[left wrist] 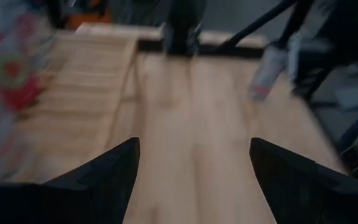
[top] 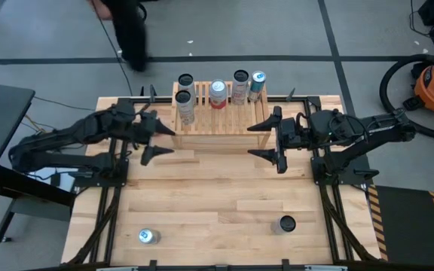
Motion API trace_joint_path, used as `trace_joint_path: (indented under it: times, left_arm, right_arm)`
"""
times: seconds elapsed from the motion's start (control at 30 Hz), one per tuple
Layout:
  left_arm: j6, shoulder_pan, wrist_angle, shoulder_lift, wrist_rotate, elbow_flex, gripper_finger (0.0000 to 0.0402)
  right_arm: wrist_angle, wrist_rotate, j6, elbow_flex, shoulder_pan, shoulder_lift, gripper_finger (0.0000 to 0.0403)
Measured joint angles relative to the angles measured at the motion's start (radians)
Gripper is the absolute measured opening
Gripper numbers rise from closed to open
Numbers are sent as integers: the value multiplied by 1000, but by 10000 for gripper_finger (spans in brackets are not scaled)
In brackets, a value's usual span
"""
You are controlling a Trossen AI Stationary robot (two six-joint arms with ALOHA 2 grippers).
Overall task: Place canned beverage on shelf
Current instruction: Put the pink white soda can on the shelf aligned with the other pink white soda can
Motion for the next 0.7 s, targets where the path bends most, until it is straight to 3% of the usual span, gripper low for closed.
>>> trace_joint_path:
  times: [0.17, 0.47, 0.7]
  left_arm:
    - [54, 71, -194, 0, -70, 67, 314]
    - [56, 187, -295, 3, -82, 71, 314]
    - [115, 273, -350, 4, -228, 71, 314]
  right_arm:
    - [-7, -4, 0, 0, 0, 0, 324]
    - [-7, -26, -6, 0, 0, 0, 324]
    - [-11, -26, -12, 0, 0, 0, 324]
